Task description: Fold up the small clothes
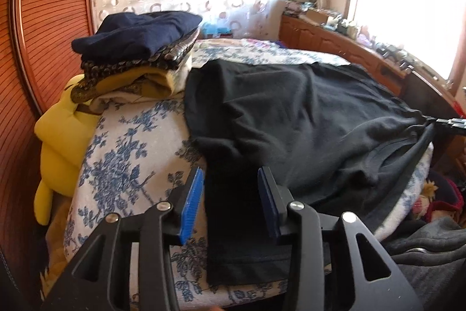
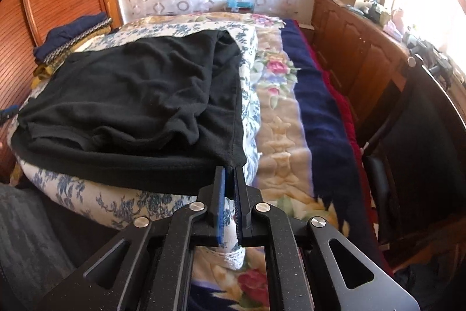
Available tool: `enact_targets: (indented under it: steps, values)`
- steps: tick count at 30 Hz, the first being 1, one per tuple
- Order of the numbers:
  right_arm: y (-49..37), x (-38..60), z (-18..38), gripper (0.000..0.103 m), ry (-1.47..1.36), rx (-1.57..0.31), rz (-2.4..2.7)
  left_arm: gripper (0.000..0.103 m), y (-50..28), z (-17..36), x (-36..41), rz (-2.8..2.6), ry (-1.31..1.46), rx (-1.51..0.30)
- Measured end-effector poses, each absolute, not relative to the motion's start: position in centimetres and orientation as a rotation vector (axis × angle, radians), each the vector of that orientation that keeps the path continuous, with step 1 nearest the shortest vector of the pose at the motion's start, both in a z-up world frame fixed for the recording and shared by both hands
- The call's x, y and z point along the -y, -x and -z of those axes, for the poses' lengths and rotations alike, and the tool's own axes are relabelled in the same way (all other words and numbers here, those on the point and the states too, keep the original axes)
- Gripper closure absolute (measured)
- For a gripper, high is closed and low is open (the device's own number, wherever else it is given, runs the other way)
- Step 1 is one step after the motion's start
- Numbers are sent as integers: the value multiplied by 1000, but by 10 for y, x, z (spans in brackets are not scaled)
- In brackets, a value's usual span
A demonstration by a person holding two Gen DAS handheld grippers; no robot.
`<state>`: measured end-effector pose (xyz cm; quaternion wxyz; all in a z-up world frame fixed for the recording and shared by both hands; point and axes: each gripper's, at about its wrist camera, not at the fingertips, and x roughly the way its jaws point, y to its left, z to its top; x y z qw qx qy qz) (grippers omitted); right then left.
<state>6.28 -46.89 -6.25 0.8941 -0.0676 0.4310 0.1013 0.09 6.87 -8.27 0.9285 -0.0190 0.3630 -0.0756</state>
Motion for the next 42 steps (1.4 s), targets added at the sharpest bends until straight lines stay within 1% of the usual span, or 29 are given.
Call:
enact_targets:
  steps: [1, 3, 5, 6, 8, 9, 17, 22, 29, 42]
  values:
    - [-63, 467, 61, 100, 139, -881, -207, 63, -1, 85, -69, 153, 41, -750]
    - [-63, 462, 56, 94, 136, -857, -211, 62, -3, 91, -70, 154, 53, -777]
    - [-64, 455, 51, 80, 137, -826, -217, 62, -5, 96, -71, 153, 56, -801]
    - [-64, 451, 48, 76, 136, -814, -224, 61, -6, 100, -71, 147, 59, -815]
    - [-66, 441, 44, 56, 142, -787, -235, 61, -9, 106, -72, 140, 72, -839]
    - [-68, 434, 42, 55, 144, -772, -246, 61, -10, 109, -72, 138, 81, -847]
    - [-87, 379, 48, 44, 156, -723, -347, 60, -8, 109, -75, 172, 118, -845]
    - [-93, 348, 61, 43, 185, -724, -386, 60, -5, 109, -84, 228, 221, -847]
    - [-93, 340, 71, 43, 205, -733, -392, 59, -4, 114, -100, 383, 440, -858]
    - [-91, 339, 74, 43, 205, -732, -393, 58, 3, 101, -80, 420, 384, -843]
